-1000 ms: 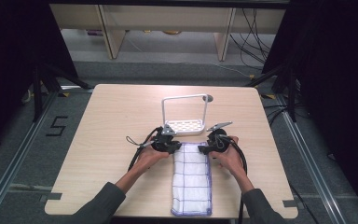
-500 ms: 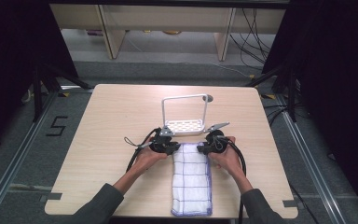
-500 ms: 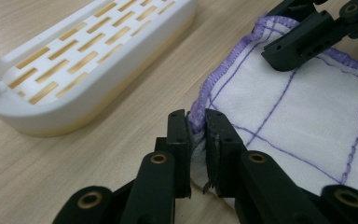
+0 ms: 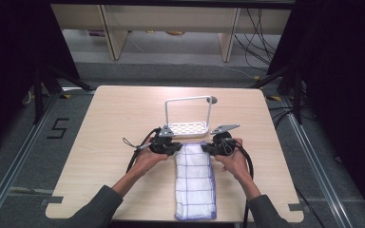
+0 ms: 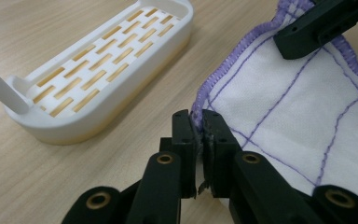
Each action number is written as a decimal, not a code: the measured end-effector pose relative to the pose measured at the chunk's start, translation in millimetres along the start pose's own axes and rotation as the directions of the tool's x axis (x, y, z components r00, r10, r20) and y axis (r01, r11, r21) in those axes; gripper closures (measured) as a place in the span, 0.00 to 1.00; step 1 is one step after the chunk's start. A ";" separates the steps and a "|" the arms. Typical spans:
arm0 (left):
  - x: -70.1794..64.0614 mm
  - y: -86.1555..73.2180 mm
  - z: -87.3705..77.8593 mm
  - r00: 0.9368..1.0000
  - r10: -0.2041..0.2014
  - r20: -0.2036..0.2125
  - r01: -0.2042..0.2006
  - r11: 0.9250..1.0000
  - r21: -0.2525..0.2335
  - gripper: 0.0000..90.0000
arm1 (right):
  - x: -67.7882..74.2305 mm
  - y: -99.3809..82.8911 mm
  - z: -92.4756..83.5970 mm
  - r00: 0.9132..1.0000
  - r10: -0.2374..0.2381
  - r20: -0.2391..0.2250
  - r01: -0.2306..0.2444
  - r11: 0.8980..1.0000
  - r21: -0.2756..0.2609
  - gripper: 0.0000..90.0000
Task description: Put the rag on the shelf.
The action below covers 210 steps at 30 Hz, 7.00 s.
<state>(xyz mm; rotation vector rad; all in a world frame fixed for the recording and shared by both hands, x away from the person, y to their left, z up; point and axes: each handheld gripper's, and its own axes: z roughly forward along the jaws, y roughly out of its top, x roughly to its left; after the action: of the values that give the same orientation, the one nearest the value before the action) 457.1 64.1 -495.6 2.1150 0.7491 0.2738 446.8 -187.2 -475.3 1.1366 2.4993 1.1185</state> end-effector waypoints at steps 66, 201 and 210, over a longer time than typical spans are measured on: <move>-2.2 163.1 -173.0 0.990 0.104 -0.093 -0.122 0.968 -0.218 0.93 | 37.8 147.4 -139.6 0.989 -0.143 0.025 0.144 0.934 -0.328 0.95; 66.1 63.9 -123.2 0.977 -0.209 -0.044 0.195 0.958 -0.210 0.39 | -47.5 149.7 -84.3 0.994 -0.004 0.106 0.026 0.977 -0.210 0.63; 58.4 54.6 -126.0 0.979 -0.196 -0.052 0.181 0.962 -0.205 0.36 | -45.2 138.7 -88.3 0.995 -0.015 0.099 0.038 0.972 -0.230 0.60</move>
<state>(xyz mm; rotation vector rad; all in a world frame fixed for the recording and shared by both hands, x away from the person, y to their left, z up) 470.6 156.9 -379.6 1.8386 0.9200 0.3090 519.3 -209.9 -322.7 1.0619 2.2345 1.2763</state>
